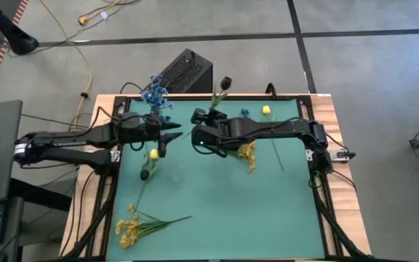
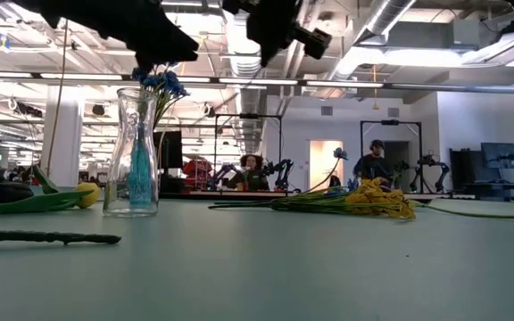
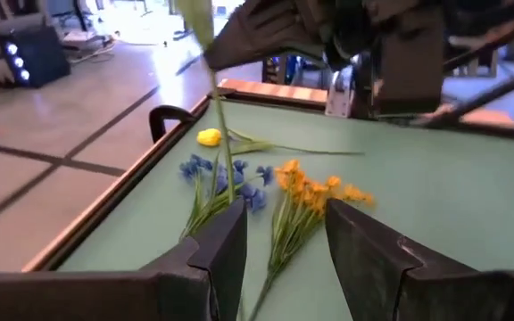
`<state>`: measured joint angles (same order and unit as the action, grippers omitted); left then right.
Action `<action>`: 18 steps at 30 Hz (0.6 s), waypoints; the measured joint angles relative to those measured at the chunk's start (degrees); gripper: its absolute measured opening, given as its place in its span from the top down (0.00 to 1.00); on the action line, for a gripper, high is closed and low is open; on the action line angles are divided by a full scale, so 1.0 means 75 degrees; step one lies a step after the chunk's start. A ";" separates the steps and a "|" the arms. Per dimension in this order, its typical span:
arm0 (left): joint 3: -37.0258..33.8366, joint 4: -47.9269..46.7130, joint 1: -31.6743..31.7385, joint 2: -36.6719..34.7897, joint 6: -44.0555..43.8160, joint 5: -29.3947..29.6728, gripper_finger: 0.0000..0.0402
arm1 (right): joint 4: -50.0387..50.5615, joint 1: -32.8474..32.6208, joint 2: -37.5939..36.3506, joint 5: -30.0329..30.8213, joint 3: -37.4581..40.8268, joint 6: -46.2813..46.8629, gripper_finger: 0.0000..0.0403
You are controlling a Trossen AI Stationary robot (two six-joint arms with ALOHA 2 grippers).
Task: Sort flowers into vase by color
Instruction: Put the bottom black flower into the blue vase
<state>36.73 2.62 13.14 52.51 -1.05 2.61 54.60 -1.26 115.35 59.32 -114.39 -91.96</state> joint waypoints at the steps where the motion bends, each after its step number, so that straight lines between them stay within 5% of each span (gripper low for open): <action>1: 0.0005 0.0083 -0.0003 0.0101 0.0123 -0.0004 0.65 | -0.0170 -0.0030 0.0000 -0.0114 0.0000 -0.0118 0.96; 18: 0.0005 0.0800 0.0102 0.0907 0.0196 0.0346 0.65 | -0.2020 -0.0333 0.0000 -0.0684 0.0003 -0.1801 0.96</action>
<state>36.77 8.63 13.91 59.31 0.42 5.21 39.45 -3.76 115.35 54.19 -114.37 -105.46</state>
